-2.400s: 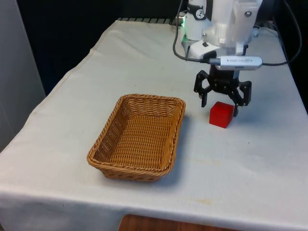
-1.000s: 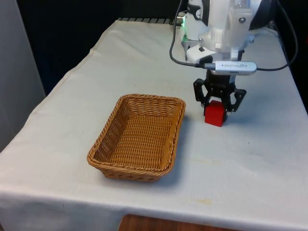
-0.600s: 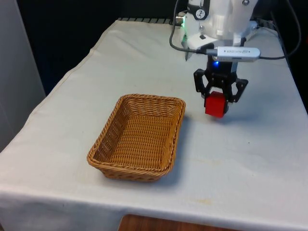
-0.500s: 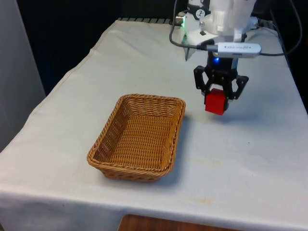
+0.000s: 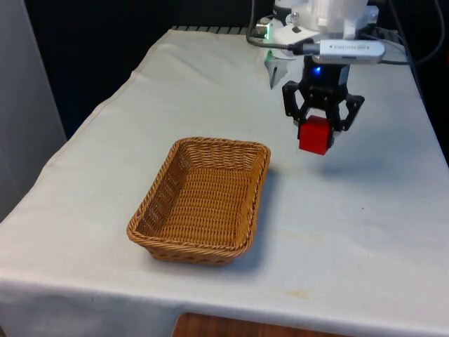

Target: Pick up the cube and place it into the basket.

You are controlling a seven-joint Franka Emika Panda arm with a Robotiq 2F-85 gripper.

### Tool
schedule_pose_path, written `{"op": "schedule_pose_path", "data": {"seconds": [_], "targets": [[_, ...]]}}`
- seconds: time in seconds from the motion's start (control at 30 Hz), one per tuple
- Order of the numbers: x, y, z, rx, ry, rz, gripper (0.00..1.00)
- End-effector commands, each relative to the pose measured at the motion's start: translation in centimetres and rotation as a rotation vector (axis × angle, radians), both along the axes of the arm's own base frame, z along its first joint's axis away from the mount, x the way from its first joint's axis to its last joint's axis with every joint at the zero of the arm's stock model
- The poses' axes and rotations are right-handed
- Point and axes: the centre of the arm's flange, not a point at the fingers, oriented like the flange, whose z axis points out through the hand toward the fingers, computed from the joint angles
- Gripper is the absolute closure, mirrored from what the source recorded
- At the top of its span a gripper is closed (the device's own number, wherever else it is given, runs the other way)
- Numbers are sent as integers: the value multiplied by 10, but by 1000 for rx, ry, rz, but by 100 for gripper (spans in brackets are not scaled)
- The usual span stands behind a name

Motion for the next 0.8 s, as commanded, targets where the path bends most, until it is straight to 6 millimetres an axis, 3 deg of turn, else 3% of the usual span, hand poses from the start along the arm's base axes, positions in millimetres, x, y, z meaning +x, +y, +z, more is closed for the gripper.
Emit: {"op": "schedule_pose_path", "data": {"seconds": [0.0,0.77], "targets": [[0,-1,4,-2,2,3,99],[-7,-6,72,0,-5,43,99]]}}
